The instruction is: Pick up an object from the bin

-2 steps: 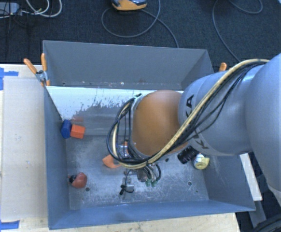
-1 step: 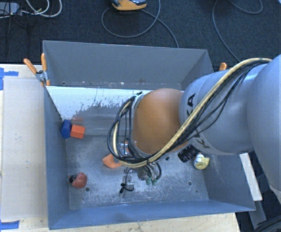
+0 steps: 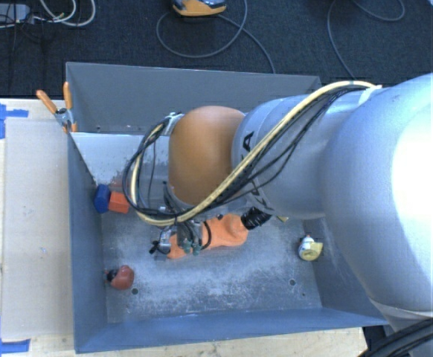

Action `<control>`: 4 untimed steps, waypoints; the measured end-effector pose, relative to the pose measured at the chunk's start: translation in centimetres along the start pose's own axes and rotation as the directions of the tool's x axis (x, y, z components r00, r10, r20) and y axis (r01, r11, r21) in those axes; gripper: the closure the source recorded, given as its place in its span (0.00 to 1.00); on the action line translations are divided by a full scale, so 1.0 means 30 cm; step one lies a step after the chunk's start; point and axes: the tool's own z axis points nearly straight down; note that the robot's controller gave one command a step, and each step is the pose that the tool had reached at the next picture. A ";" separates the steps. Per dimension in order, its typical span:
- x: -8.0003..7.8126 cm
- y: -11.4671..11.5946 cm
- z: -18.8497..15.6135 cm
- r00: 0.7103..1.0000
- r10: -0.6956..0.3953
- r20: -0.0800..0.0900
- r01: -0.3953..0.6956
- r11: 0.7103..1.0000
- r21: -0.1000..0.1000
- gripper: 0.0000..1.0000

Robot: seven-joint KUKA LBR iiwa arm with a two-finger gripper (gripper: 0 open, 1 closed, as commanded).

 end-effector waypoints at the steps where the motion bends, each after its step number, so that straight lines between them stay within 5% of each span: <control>1: -0.001 -0.001 0.000 1.000 0.001 0.000 -0.001 1.000 0.000 1.00; 2: -0.158 -0.141 0.000 0.999 -0.047 0.000 0.047 0.999 -0.001 1.00; 3: -0.181 -0.218 0.126 0.978 -0.209 0.004 0.209 0.978 0.003 1.00; 4: -0.067 -0.248 0.152 0.979 -0.205 -0.005 0.205 0.979 -0.001 1.00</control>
Offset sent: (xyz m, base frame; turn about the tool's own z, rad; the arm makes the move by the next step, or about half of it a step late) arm 0.0640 -0.0795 -0.0005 -0.0595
